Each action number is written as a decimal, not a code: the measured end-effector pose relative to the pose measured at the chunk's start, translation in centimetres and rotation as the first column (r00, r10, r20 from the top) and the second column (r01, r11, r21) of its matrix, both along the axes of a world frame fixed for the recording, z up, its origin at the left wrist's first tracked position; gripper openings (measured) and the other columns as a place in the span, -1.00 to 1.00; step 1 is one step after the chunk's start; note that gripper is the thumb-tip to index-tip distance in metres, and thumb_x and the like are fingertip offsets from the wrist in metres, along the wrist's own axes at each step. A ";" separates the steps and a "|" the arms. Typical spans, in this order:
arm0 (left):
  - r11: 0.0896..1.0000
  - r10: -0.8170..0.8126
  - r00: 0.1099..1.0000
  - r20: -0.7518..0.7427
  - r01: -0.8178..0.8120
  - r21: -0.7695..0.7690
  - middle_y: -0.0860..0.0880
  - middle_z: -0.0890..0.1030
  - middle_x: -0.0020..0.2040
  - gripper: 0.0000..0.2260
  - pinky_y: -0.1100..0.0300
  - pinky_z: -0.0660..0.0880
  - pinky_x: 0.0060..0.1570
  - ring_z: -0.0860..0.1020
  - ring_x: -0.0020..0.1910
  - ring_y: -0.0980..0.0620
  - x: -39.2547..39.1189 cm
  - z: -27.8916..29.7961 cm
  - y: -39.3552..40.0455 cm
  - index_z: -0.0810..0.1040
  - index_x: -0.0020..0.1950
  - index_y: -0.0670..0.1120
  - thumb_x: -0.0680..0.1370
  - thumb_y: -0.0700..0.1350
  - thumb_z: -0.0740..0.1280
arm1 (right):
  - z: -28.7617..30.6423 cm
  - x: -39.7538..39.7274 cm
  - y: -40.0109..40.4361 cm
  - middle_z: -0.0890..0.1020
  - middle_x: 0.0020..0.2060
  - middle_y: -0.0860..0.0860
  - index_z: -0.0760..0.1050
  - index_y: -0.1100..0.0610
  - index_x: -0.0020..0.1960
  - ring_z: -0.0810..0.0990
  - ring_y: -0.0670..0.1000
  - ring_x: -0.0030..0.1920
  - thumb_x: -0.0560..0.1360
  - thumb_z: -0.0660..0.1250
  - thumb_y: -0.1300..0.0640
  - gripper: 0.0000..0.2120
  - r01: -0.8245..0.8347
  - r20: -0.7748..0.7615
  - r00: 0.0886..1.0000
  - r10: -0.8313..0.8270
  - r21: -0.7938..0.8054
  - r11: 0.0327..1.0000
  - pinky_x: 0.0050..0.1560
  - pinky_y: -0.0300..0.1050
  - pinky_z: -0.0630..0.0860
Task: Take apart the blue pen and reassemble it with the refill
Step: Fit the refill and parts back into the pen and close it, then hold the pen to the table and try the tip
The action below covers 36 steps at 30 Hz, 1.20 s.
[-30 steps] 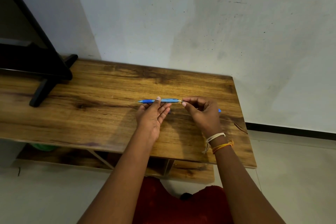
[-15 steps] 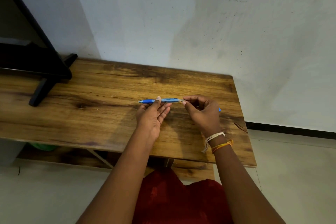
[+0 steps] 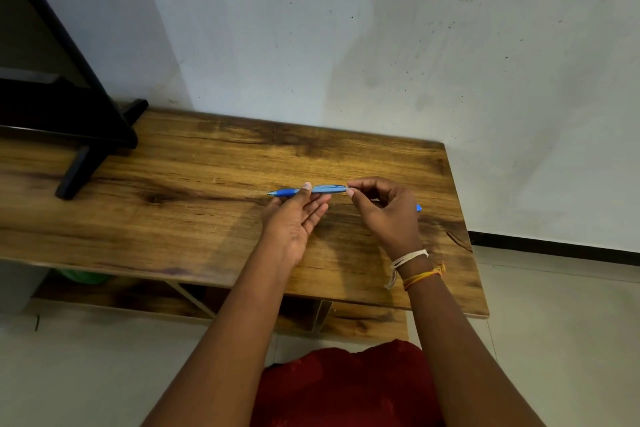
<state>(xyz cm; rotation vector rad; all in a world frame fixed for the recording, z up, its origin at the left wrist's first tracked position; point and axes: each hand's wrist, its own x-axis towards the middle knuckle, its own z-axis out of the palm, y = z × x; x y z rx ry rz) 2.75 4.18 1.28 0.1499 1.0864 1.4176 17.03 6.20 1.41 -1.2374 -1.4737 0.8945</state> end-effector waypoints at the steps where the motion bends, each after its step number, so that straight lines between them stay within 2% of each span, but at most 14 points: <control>1: 1.000 -0.012 1.000 0.004 0.012 -0.003 -0.22 0.67 -0.09 -0.79 0.25 0.62 -0.29 0.70 -0.25 0.03 0.0 0.0 0.0 0.51 0.14 -0.29 0.54 -0.23 0.34 | 0.1 0.0 0.0 0.70 -0.21 -0.06 0.65 0.09 -0.10 0.65 -0.18 -0.18 0.43 0.44 0.26 -0.90 -0.002 -0.001 1.000 0.002 0.002 1.000 -0.12 -0.30 0.57; 5: 0.999 -0.039 0.997 0.061 0.040 -0.016 -0.17 0.69 -0.20 -0.89 0.27 0.62 -0.31 0.70 -0.27 0.05 -0.2 0.2 0.0 0.55 0.02 -0.27 0.55 -0.23 0.33 | 0.4 -0.2 0.0 0.68 -0.21 -0.12 0.64 0.06 -0.12 0.64 -0.22 -0.19 0.44 0.44 0.25 -0.89 -0.020 0.007 1.000 0.020 0.014 1.000 -0.13 -0.33 0.55; 8: 0.998 -0.059 0.994 0.095 0.061 -0.020 -0.13 0.70 -0.28 -0.91 0.27 0.61 -0.31 0.70 -0.27 0.06 -0.3 0.2 -0.1 0.56 -0.02 -0.25 0.55 -0.22 0.34 | 0.5 -0.6 -0.1 0.67 -0.20 -0.11 0.64 0.11 -0.08 0.62 -0.26 -0.18 0.44 0.43 0.26 -0.91 -0.036 0.030 0.999 0.035 0.037 0.999 -0.14 -0.38 0.52; 12: 0.997 -0.062 0.979 0.196 0.070 -0.031 -0.14 0.70 -0.31 -0.92 0.27 0.62 -0.31 0.69 -0.32 0.07 0.0 0.5 -0.1 0.55 -0.06 -0.25 0.56 -0.23 0.33 | 0.8 -1.0 -0.3 0.68 -0.16 -0.04 0.64 0.13 -0.06 0.63 -0.25 -0.16 0.44 0.45 0.26 -0.89 -0.012 -0.064 0.998 0.016 0.053 0.999 -0.14 -0.39 0.51; 15: 0.995 -0.093 0.967 0.237 0.099 -0.016 -0.13 0.70 -0.32 -0.91 0.26 0.63 -0.27 0.69 -0.33 0.07 0.4 0.7 -0.2 0.55 -0.08 -0.24 0.57 -0.22 0.32 | 0.9 -1.4 -0.4 0.69 -0.11 0.06 0.65 0.20 -0.03 0.66 -0.16 -0.10 0.42 0.45 0.30 -0.86 -0.019 -0.156 0.987 0.025 0.039 0.999 -0.07 -0.32 0.54; 18: 0.988 -0.151 0.967 0.203 0.156 -0.010 -0.09 0.68 -0.34 -0.90 0.21 0.64 -0.29 0.68 -0.37 0.06 0.6 0.7 -0.4 0.56 -0.09 -0.22 0.56 -0.18 0.34 | 0.7 -1.9 -0.6 0.71 -0.07 0.13 0.64 0.30 0.00 0.67 -0.04 -0.05 0.41 0.44 0.33 -0.84 -0.056 -0.167 0.985 0.054 -0.007 0.998 0.03 -0.19 0.58; 22: 0.974 -0.224 0.963 0.152 0.226 0.000 -0.11 0.71 -0.25 -0.82 0.15 0.63 -0.12 0.70 -0.28 0.00 0.1 1.0 -0.6 0.55 0.03 -0.20 0.55 -0.09 0.35 | 1.1 -1.8 -1.0 0.70 -0.09 0.12 0.61 0.28 0.01 0.68 0.01 -0.04 0.47 0.39 0.28 -0.86 -0.057 -0.117 0.991 0.058 0.019 0.998 0.02 -0.08 0.60; 24: 0.971 -0.234 0.962 0.142 0.237 -0.003 -0.15 0.72 -0.19 -0.73 0.11 0.62 -0.08 0.71 -0.23 -0.04 -0.1 0.9 -0.6 0.53 0.10 -0.21 0.54 -0.04 0.36 | 1.6 -1.7 -1.0 0.68 -0.11 0.05 0.59 0.23 0.03 0.67 -0.01 -0.05 0.51 0.36 0.21 -0.87 0.036 0.000 0.999 -0.037 0.179 0.983 0.01 -0.04 0.60; 26: 0.971 -0.235 0.963 0.131 0.238 -0.009 -0.18 0.72 -0.18 -0.70 0.10 0.63 -0.09 0.71 -0.22 -0.05 -0.1 0.8 -0.6 0.51 0.09 -0.23 0.54 -0.01 0.35 | 1.9 -1.7 -1.1 0.66 -0.11 0.02 0.56 0.20 0.06 0.65 -0.03 -0.06 0.54 0.32 0.17 -0.85 0.097 0.105 0.984 -0.143 0.358 0.929 -0.04 -0.04 0.60; 27: 0.971 -0.237 0.963 0.127 0.240 -0.009 -0.18 0.72 -0.18 -0.70 0.11 0.64 -0.12 0.71 -0.22 -0.05 -0.1 0.8 -0.6 0.49 0.07 -0.22 0.54 0.00 0.35 | 1.9 -1.7 -1.1 0.65 -0.11 0.04 0.55 0.21 0.08 0.64 -0.02 -0.07 0.56 0.30 0.16 -0.84 0.103 0.156 0.972 -0.176 0.393 0.914 -0.06 -0.03 0.60; 30: 0.968 -0.247 0.961 0.126 0.249 -0.003 -0.18 0.72 -0.17 -0.67 0.16 0.65 -0.22 0.71 -0.19 -0.06 -0.2 0.8 -0.7 0.44 0.14 -0.22 0.55 0.01 0.32 | 1.6 -1.6 -0.9 0.63 -0.08 0.11 0.51 0.24 0.16 0.61 0.06 -0.07 0.59 0.24 0.15 -0.78 0.131 0.285 0.931 -0.230 0.326 0.936 -0.08 0.08 0.55; 34: 0.966 -0.254 0.958 0.134 0.257 -0.003 -0.18 0.72 -0.16 -0.63 0.17 0.64 -0.25 0.71 -0.18 -0.08 -0.2 0.8 -0.6 0.41 0.20 -0.24 0.56 0.01 0.32 | 1.6 -1.3 -0.4 0.55 -0.03 0.16 0.46 0.25 0.24 0.58 0.10 -0.11 0.62 0.16 0.13 -0.73 0.168 0.195 0.952 -0.235 0.309 0.936 -0.14 0.09 0.56; 36: 0.965 -0.260 0.956 0.135 0.262 0.002 -0.18 0.72 -0.16 -0.61 0.17 0.64 -0.23 0.70 -0.16 -0.08 -0.1 0.7 -0.5 0.40 0.23 -0.25 0.56 0.01 0.31 | 1.8 -1.2 -0.3 0.54 -0.04 0.17 0.45 0.22 0.23 0.61 0.12 -0.18 0.63 0.13 0.13 -0.74 0.156 0.132 0.972 -0.195 0.260 0.953 -0.18 0.01 0.58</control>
